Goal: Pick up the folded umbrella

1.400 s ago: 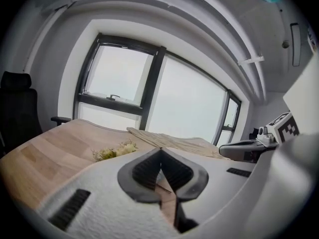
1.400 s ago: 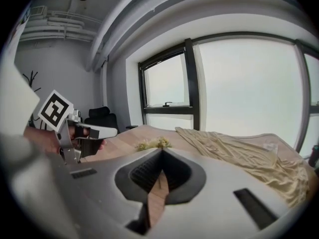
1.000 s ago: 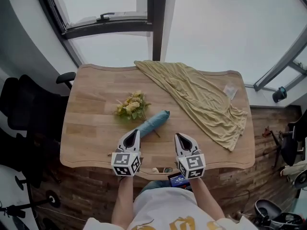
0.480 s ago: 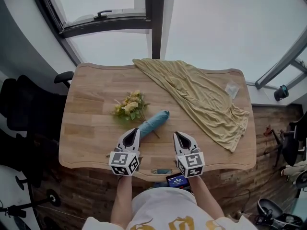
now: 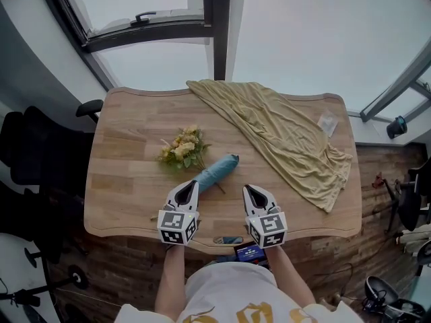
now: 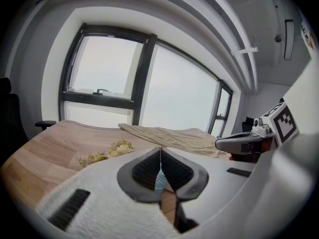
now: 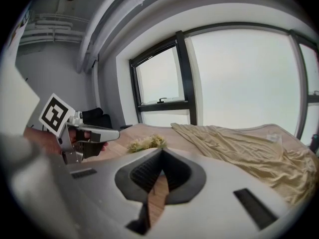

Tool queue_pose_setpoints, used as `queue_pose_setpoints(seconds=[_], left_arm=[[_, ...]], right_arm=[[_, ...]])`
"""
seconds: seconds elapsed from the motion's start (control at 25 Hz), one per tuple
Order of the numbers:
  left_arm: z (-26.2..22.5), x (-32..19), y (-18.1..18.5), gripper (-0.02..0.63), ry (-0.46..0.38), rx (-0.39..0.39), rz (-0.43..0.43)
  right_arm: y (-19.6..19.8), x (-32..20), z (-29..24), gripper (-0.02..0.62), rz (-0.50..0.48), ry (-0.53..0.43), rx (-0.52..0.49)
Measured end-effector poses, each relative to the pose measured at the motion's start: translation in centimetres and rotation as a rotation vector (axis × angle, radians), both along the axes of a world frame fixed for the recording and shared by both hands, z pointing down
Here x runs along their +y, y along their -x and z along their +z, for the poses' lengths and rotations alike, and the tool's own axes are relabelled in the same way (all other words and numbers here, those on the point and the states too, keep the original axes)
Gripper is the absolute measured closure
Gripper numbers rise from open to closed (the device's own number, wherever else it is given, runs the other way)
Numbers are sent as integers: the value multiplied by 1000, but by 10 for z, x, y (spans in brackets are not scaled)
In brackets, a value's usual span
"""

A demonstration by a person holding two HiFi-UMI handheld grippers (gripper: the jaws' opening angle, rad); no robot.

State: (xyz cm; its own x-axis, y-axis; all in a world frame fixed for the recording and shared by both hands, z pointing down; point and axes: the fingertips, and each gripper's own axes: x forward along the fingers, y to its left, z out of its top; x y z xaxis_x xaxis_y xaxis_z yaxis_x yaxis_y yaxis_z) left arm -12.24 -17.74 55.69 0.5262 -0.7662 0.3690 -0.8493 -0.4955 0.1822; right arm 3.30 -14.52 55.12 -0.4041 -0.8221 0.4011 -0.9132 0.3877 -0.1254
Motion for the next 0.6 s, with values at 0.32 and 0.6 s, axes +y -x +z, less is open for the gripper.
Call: queue_pose_setpoints(seconds=[0.32, 0.6], left_arm=[[36, -4, -19, 582, 106, -117, 132], [66, -15, -28, 482, 199, -177, 189]], right_arm=[[-2, -12, 18, 584, -10, 49, -9], [-4, -26, 38, 584, -15, 98, -6]])
